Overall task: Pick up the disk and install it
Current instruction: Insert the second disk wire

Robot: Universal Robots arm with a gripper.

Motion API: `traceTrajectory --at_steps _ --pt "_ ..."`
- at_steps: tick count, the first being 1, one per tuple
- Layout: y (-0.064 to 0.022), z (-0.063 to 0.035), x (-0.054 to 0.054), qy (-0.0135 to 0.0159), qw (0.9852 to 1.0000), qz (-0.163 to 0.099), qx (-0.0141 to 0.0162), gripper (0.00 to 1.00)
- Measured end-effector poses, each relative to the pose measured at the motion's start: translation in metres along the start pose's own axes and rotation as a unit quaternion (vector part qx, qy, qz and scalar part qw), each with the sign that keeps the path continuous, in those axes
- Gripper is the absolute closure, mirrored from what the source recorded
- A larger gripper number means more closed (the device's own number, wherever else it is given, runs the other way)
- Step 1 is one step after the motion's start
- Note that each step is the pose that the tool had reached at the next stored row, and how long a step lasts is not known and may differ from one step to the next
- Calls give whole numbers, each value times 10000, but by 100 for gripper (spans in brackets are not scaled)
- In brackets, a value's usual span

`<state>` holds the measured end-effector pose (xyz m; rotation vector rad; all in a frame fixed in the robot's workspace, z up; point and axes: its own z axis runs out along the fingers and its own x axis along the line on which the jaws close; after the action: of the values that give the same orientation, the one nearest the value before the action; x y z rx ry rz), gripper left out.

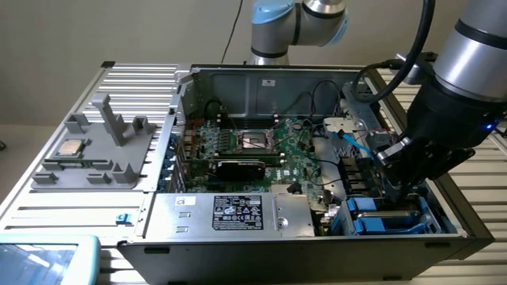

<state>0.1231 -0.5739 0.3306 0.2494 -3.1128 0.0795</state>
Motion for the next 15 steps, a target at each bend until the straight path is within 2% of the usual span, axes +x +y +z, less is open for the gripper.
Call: traceTrajectory --at_steps 1,2,4,8,9,10,13,15 --pt "2 -5 0 1 10000 -5 6 89" --pt "-12 -26 3 6 10000 -6 27 89" --pt "-8 -18 2 13 10000 -8 13 89" --pt "-11 -56 1 46 10000 -11 -49 89" --pt "-13 -83 3 59 10000 -11 -56 89" --pt "-17 -119 6 71 10000 -9 -56 89" --pt "-25 -253 -3 85 10000 -14 -49 89" --pt "-33 -280 -38 108 9999 -21 -50 89"
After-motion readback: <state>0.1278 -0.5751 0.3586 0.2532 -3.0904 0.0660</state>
